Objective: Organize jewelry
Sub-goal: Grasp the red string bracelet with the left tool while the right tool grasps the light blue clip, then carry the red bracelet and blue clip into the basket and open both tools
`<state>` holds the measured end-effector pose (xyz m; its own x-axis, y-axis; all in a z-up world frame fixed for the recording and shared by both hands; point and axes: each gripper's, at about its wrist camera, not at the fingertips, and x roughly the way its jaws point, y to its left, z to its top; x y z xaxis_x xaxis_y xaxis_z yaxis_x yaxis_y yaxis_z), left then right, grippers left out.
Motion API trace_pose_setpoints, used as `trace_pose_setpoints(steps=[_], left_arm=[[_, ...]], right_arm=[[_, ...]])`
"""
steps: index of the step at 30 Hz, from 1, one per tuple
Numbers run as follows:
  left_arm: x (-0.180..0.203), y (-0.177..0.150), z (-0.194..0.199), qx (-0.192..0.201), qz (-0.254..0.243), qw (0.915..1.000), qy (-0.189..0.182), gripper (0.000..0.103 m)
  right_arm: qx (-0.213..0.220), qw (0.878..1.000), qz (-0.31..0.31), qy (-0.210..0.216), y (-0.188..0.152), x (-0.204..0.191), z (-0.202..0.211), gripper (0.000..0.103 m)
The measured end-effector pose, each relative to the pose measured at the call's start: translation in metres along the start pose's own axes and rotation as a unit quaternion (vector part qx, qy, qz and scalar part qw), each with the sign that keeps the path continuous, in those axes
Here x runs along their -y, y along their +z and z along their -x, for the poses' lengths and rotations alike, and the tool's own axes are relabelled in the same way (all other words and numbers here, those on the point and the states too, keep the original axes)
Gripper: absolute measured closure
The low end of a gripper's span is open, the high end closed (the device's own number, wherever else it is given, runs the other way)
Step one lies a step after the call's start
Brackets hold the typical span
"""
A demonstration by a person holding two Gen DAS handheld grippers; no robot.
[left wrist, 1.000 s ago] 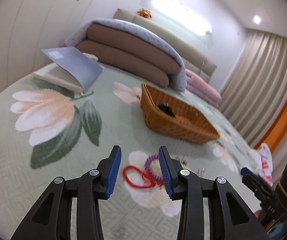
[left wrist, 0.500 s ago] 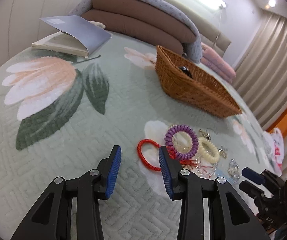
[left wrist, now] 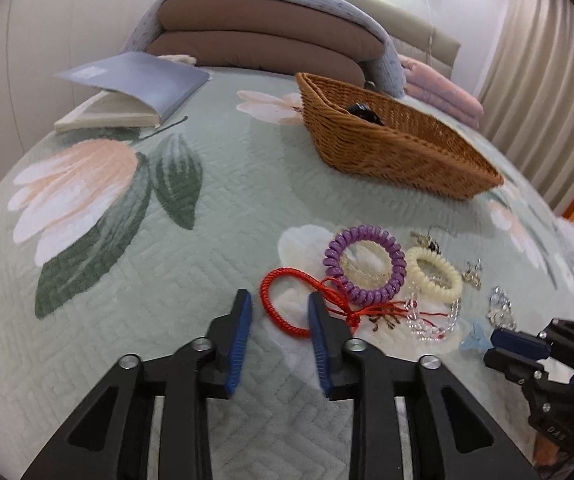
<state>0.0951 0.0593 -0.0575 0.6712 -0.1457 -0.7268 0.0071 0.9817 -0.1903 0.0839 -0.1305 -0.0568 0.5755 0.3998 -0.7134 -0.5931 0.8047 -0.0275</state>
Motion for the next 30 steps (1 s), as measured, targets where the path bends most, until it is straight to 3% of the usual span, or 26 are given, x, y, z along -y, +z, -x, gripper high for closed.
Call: trace_pose_setpoints(steps=[12, 20, 25, 26, 27, 30], left_arm=[[0.006, 0.0, 0.001, 0.001, -0.017, 0.9998, 0.009, 0.079], [0.006, 0.0, 0.002, 0.0, -0.019, 0.9998, 0.002, 0.079], [0.005, 0.001, 0.001, -0.001, -0.017, 0.9998, -0.006, 0.079], [0.005, 0.001, 0.001, 0.0, -0.017, 0.9998, -0.005, 0.083], [0.005, 0.0, 0.001, -0.001, -0.018, 0.9998, -0.004, 0.098], [0.007, -0.001, 0.003, 0.004, -0.023, 0.9997, -0.008, 0.099]], right_arm=[[-0.017, 0.999, -0.039, -0.01, -0.004, 0.01, 0.0, 0.084], [-0.013, 0.989, -0.132, -0.064, -0.009, -0.003, 0.004, 0.084], [-0.024, 0.989, -0.14, -0.052, -0.006, 0.003, 0.0, 0.087], [-0.023, 0.988, -0.144, -0.052, -0.005, 0.004, 0.0, 0.088], [-0.021, 0.987, -0.149, -0.052, -0.006, 0.003, 0.001, 0.089], [-0.002, 0.983, -0.175, -0.054, -0.011, 0.001, 0.006, 0.091]])
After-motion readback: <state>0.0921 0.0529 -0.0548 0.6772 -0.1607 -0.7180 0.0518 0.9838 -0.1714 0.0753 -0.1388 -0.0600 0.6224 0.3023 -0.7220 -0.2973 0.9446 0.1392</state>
